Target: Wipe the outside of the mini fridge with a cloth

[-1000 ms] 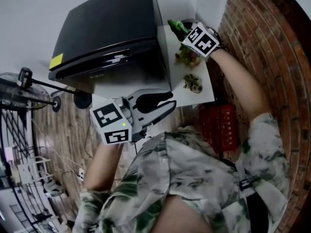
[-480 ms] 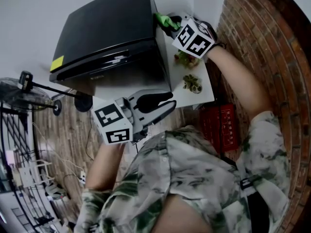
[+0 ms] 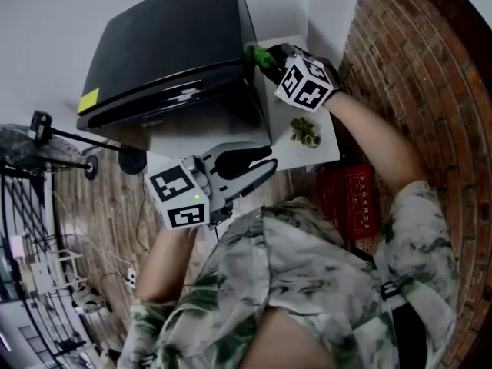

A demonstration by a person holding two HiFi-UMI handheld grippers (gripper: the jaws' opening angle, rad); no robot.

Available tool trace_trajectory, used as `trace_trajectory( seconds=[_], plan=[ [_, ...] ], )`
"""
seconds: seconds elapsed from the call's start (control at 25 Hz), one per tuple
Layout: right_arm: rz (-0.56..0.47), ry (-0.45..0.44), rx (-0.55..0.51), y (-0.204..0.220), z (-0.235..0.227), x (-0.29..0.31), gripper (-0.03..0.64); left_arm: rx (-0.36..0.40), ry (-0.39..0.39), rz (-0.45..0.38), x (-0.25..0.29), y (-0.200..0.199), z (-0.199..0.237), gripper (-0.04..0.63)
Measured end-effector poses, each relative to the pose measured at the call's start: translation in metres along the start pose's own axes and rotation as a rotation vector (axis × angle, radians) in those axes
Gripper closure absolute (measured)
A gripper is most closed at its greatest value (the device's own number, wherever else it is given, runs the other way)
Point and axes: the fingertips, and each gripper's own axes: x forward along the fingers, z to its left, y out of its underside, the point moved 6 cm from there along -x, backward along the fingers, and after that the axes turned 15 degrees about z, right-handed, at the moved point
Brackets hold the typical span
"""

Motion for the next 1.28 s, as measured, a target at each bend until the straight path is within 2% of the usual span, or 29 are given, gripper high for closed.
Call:
trace_trajectory(
  seconds=[0.76, 1.04, 1.28],
  plan=[
    [0.204, -0.174, -0.029, 0.087, 0.107, 0.089, 0.497, -0.027, -0.011, 0.018, 0.003, 0.005, 0.008, 0.500],
    [0.166, -0.105, 0.044, 0.079, 0.075, 0.055, 0.497, -0.028, 0.000, 0.008, -0.001, 0.006, 0.011, 0.500],
    [0.052, -0.006, 0.082, 0.038, 0.021, -0.008, 0.497, -0.020, 0.031, 0.003, 0.002, 0.007, 0.012, 0.500]
  ],
)
